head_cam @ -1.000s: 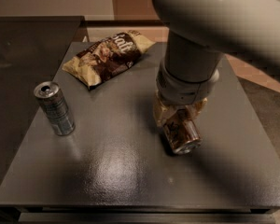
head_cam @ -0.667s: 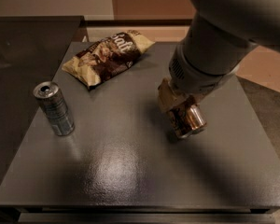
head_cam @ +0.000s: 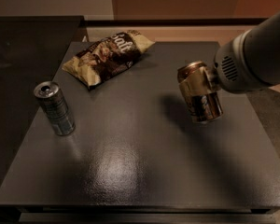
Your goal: Place orange can upright
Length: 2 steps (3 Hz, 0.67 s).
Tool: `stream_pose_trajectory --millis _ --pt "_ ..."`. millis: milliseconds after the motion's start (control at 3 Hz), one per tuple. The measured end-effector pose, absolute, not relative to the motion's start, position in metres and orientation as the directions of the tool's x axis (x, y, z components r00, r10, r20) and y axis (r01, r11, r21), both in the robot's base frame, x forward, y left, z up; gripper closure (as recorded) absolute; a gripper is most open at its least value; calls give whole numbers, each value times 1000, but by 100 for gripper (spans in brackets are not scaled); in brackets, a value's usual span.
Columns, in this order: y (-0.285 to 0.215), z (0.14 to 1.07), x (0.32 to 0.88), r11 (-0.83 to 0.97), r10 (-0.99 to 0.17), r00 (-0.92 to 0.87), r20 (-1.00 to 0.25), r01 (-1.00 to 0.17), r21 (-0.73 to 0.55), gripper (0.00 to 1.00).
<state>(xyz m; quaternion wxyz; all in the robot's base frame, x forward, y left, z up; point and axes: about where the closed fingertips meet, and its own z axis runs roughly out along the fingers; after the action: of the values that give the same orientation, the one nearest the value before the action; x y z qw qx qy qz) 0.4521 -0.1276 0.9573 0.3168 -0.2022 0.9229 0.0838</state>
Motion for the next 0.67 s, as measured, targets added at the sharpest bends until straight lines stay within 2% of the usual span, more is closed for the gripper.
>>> stream_pose_trajectory --millis 667 --pt "-178 939 474 909 -172 -575 -800 -406 97 100"
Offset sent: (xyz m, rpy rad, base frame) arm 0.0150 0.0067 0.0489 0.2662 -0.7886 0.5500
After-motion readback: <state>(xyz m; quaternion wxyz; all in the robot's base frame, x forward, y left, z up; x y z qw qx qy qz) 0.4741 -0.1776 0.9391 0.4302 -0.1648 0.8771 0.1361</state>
